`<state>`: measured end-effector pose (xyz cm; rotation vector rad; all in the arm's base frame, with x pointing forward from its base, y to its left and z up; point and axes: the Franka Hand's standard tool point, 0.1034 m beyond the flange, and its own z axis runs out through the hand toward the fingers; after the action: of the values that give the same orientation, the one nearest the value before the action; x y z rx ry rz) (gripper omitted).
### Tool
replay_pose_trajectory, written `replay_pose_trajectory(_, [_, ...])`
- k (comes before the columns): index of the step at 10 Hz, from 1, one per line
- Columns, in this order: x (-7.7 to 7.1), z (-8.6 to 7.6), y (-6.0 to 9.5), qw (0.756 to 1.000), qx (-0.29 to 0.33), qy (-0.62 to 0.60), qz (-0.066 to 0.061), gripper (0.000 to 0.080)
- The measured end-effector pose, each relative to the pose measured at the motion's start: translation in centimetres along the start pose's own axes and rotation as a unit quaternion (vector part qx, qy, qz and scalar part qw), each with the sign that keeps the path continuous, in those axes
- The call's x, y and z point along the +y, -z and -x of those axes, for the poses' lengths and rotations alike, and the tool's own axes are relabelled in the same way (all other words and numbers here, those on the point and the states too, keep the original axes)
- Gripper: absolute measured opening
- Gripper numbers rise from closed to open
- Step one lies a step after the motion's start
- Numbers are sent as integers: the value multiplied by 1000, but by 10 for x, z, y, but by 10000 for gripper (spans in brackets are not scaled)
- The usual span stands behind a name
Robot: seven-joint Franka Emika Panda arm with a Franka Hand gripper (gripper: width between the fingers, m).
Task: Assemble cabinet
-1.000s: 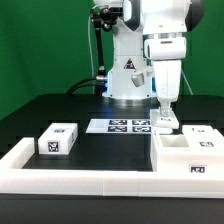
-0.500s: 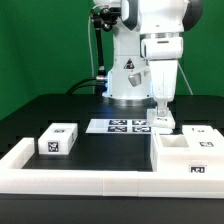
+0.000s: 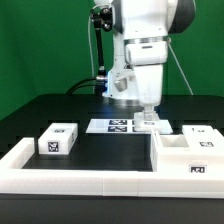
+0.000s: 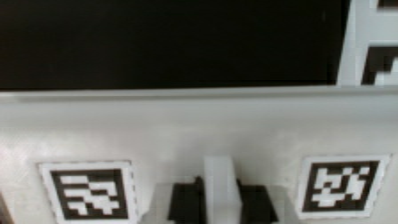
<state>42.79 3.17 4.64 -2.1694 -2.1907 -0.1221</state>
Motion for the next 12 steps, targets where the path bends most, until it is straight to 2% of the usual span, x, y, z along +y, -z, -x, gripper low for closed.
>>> replay_pose_trajectory(1, [2,5,-2,1000,12,-2,-1,62])
replay_pose_trajectory(3, [4,4,-6,999,39,-6,-5,62])
replay_pose_trajectory(5, [8,-23,3,999,37,-33,3,62])
replay_pose_trajectory(6, [2,-32,7,999,31,-27,5,62])
replay_pose_trajectory(8, [2,-39,14,999,27,-27,25,62])
replay_pose_trajectory(11, [1,-38,12,999,28,-28,22,62])
replay_pose_trajectory(12, [4,-42,14,999,24,-10,27,62])
